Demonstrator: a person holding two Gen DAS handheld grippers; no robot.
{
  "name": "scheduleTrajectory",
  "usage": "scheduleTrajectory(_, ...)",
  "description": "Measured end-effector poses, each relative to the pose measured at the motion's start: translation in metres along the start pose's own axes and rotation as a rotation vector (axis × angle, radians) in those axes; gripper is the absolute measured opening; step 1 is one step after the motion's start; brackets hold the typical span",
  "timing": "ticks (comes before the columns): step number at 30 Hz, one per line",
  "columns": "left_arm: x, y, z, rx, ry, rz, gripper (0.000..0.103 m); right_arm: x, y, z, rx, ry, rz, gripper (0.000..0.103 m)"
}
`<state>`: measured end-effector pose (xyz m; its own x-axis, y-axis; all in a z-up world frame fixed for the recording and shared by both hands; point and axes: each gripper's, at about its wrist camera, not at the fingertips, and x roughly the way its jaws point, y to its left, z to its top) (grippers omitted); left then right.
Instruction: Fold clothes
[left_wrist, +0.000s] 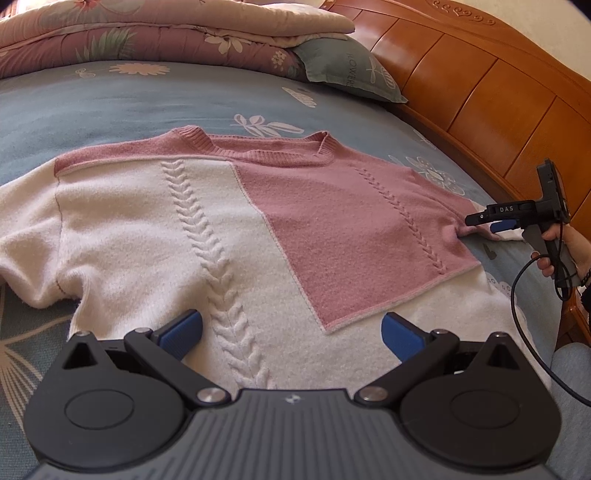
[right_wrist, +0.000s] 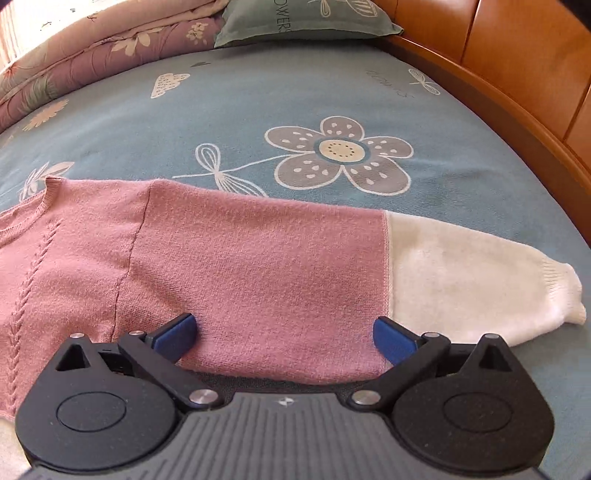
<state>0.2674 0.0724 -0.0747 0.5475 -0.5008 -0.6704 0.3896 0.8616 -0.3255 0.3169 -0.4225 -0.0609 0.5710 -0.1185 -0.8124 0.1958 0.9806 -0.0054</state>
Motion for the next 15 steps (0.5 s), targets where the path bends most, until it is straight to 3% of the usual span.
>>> scheduleTrajectory(2, 0.000, 0.000, 0.000, -0.002, 0.001, 0.001, 0.102, -0.006, 0.005, 0.003, -0.014, -0.034, -0.010, 0.103)
scheduleTrajectory(6, 0.000, -0.001, 0.001, -0.008, 0.004, 0.003, 0.102, 0.010, -0.002, -0.008, -0.001, 0.043, -0.006, 0.103)
scheduleTrajectory(11, 0.000, 0.000, 0.001, -0.011, 0.004, 0.002, 0.102, -0.008, -0.018, -0.021, 0.014, -0.029, 0.045, 0.103)
scheduleTrajectory(13, 0.000, 0.000, 0.001, -0.012, 0.005, 0.002, 0.102, -0.013, -0.022, -0.019, 0.027, -0.059, 0.022, 0.103)
scheduleTrajectory(15, 0.000, 0.000, 0.002, -0.013, 0.005, 0.001, 0.102, -0.004, -0.028, -0.017, 0.035, -0.019, -0.043, 0.103)
